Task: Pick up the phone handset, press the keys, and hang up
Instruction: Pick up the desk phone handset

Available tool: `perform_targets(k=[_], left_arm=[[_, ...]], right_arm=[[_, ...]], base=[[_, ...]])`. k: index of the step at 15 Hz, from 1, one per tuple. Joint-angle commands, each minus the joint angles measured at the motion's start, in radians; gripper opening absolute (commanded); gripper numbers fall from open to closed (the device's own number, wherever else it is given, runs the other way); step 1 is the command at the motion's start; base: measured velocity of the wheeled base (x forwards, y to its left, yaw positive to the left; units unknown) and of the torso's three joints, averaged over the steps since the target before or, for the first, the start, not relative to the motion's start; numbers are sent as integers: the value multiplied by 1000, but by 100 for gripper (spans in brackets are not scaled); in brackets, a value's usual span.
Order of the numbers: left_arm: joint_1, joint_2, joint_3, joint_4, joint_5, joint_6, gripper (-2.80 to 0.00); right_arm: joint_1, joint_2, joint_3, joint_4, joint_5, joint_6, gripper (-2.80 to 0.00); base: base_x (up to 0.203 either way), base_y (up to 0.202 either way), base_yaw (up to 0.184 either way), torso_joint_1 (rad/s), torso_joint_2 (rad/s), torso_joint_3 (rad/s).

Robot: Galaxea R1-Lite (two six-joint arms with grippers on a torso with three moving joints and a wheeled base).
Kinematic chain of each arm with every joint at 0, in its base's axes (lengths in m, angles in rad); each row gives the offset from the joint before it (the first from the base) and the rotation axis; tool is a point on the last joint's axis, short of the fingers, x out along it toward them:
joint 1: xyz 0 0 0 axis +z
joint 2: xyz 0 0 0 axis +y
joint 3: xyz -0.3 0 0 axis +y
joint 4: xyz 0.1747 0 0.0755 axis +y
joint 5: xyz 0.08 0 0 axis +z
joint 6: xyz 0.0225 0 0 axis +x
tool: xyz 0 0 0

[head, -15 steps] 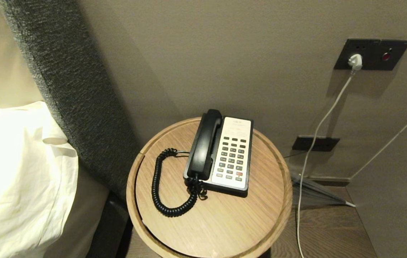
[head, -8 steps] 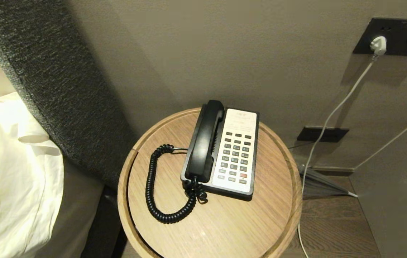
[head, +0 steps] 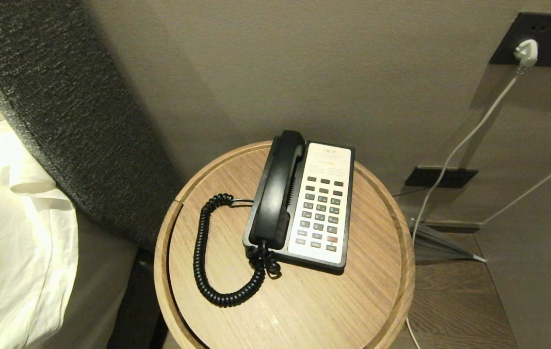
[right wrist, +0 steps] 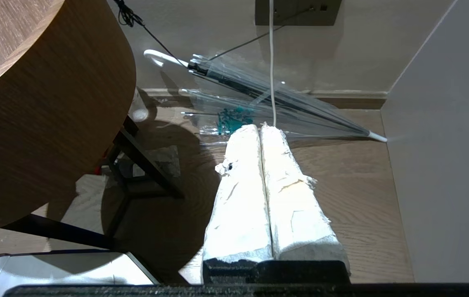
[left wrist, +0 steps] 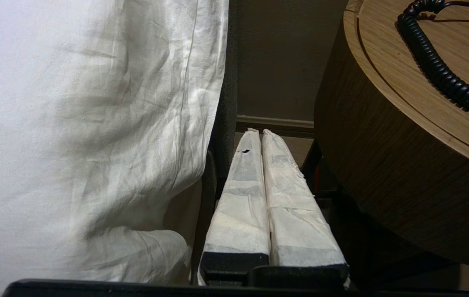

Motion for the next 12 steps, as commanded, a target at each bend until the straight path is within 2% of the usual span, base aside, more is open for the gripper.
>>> perform_targets(k=[1,3,5,8,12], left_arm=[[0,1,40,1,2,-1,-280],[0,1,40,-5,3,-3,-280],[-1,7,-43,11,-17,-4,-280],[-1,149,-402,193,-138,-36,-280],[-1,593,-798,428,-321,-79,-280]], right_arm=[[0,1,0,0,0,0,-280],[0,0,0,0,0,0,-280],[0,0,0,0,0,0,-280],[0,0,0,0,0,0,-280],[0,0,0,0,0,0,-280]], base=[[0,0,0,0,0,0],[0,0,0,0,0,0],[0,0,0,0,0,0],[0,0,0,0,0,0],[0,0,0,0,0,0]])
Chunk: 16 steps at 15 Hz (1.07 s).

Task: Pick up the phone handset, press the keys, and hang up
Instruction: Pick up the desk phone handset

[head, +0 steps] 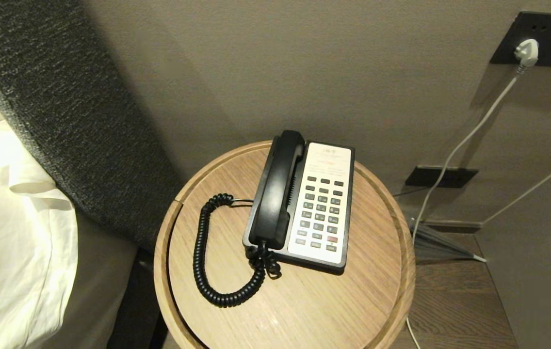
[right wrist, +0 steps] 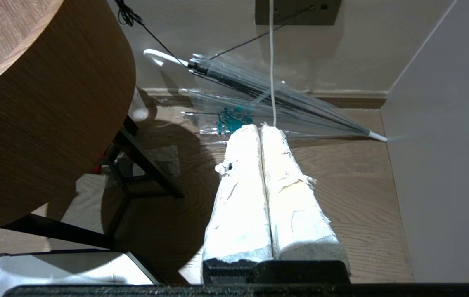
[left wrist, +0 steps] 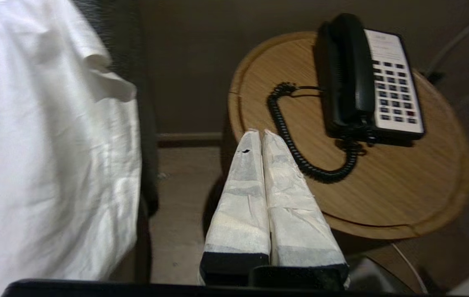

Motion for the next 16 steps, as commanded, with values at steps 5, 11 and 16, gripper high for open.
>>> perform_targets(k=[5,11,16], left_arm=[[-187,676,-467,222,-110,-50,-280],[-675,1021,-702,254,175,-197,-280],[-728,1119,-754,259,385,-223,0]], right_arm=[[0,1,0,0,0,0,-280],[0,1,0,1,0,0,-280],[0,1,0,1,0,0,-280]], base=[[0,0,0,0,0,0],[0,0,0,0,0,0],[0,0,0,0,0,0]])
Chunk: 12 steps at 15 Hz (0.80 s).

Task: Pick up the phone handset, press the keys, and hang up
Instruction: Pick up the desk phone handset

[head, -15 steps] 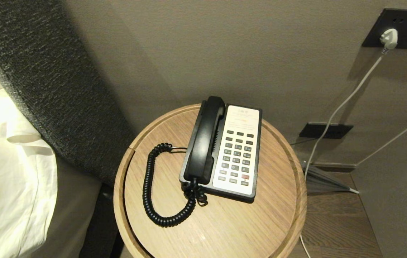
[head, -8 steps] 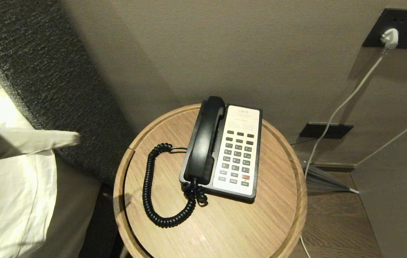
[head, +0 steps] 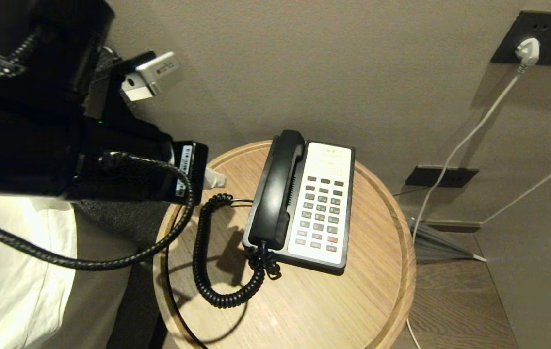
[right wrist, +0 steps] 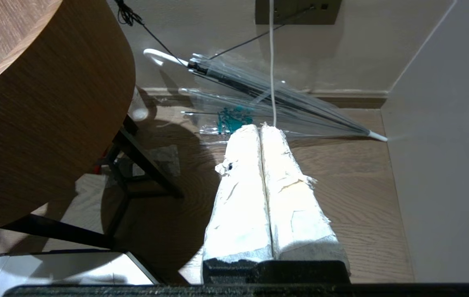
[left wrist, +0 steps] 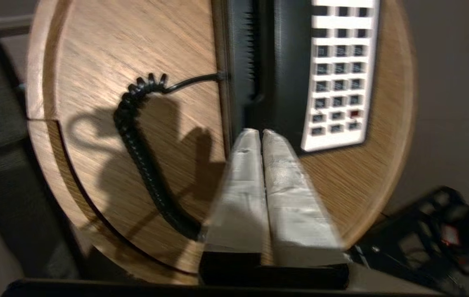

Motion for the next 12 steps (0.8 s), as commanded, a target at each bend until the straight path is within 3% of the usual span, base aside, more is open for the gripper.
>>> perform_targets(k=[1,4,7,12], left_arm=[[-15,50,-8,2,27,0,0],[-52,116,-58,0,65,1,0],[-130,196,-130,0,241,0,0],[-180,228,-156,8,347,21,0]], right_arm=[[0,-1,0,0,0,0,-280],[0,1,0,0,0,0,-280],[0,1,0,0,0,0,-280],[0,1,0,0,0,0,-280]], base=[[0,0,0,0,0,0],[0,0,0,0,0,0],[0,0,0,0,0,0],[0,0,0,0,0,0]])
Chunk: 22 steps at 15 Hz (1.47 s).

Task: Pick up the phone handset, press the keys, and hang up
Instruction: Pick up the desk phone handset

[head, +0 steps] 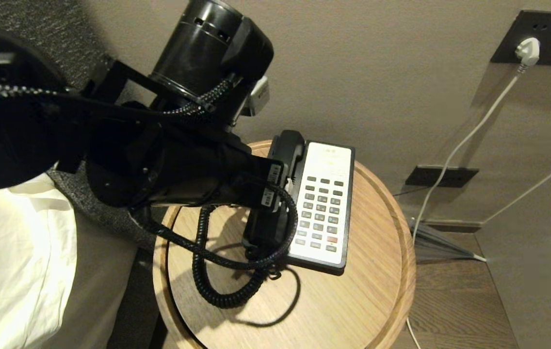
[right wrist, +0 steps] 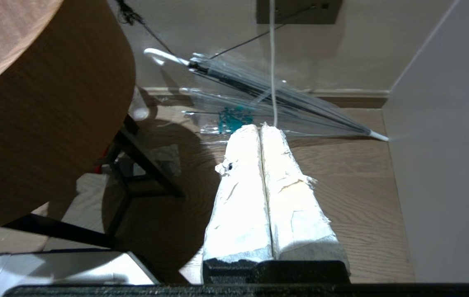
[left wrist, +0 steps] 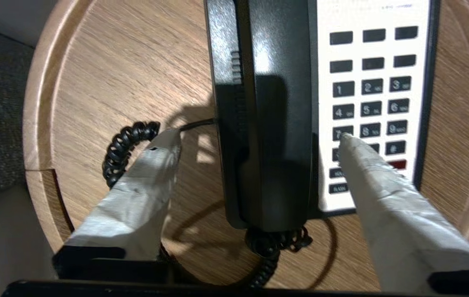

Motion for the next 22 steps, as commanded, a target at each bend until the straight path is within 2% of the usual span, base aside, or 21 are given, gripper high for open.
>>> perform_targets(k=[1,8,13,17,22], left_arm=[[-13,12,-4,4,11,1,0],[-27,55,-13,41,76,14,0],[-20,81,-21,32,79,18,0],[-7,112,-96,41,77,16,0],[-5,126,-96,44,77,15,0]], right_arm=[[0,1,0,0,0,0,-280],[0,0,0,0,0,0,-280],[0,0,0,0,0,0,-280],[0,-1,0,0,0,0,-280],[0,1,0,0,0,0,-280]], base=[[0,0,0,0,0,0],[0,0,0,0,0,0],[0,0,0,0,0,0],[0,0,0,0,0,0],[0,0,0,0,0,0]])
